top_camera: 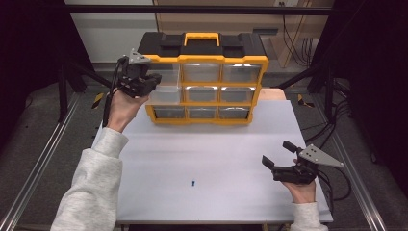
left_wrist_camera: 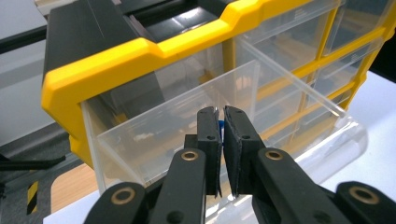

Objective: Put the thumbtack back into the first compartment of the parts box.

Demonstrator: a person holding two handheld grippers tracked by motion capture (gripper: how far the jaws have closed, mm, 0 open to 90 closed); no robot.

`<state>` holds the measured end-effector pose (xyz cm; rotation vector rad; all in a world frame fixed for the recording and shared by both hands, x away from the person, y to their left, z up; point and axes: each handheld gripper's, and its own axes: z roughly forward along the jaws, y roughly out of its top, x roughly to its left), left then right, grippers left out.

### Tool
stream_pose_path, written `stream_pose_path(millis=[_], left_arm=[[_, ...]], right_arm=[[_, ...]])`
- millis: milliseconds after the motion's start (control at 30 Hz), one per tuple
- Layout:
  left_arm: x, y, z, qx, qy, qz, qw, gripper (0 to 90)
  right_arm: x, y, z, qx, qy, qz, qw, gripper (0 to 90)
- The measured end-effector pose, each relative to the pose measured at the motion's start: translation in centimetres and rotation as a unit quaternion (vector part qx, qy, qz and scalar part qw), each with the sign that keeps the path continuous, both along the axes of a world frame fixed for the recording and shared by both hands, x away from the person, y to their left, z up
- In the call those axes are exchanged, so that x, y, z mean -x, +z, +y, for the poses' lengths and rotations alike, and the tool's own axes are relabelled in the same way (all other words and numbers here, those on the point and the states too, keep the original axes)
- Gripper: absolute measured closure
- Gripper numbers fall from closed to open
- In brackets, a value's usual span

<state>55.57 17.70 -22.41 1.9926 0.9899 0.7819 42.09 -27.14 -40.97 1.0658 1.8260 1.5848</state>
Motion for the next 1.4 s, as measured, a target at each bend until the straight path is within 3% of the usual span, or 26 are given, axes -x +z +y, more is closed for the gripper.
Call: stream_pose_path(millis=[133, 333, 467, 600, 833, 1067, 1400], left_arm=[[-0.2, 0.0, -0.1, 0.004, 0.004, 0.003, 1.0000, 83.5], [-0.1, 0.2, -0.2, 0.006, 0.010, 0.003, 0.9999, 74.6], [0.4, 0.5, 0.0, 0.040, 0.012, -0.018, 0.9990, 70.0], [1.5, 1.1, 0.5, 0.053, 0.000, -0.036, 0.9980, 61.9], [3.7, 1.4, 1.1, 0.085, -0.029, -0.066, 0.9938, 46.5], [5.5, 0.8, 1.6, 0.086, -0.052, -0.076, 0.9921, 32.2], [7.8, -1.3, 2.1, 0.084, -0.072, -0.080, 0.9906, 21.0]], right_arm=[[0.0, 0.0, 0.0, 0.000, 0.000, -0.001, 1.0000, 0.5], [0.0, 0.0, 0.0, 0.000, -0.002, 0.001, 1.0000, 0.4], [0.0, 0.0, -0.1, 0.003, 0.000, -0.002, 1.0000, 0.5], [0.0, 0.0, -0.1, 0.002, 0.001, -0.002, 1.0000, 0.5], [0.1, 0.1, -0.1, -0.002, -0.001, -0.003, 1.0000, 0.5], [0.1, 0.1, -0.1, -0.002, -0.002, -0.002, 1.0000, 0.5], [0.1, 0.1, -0.1, -0.005, -0.001, -0.001, 1.0000, 0.4]])
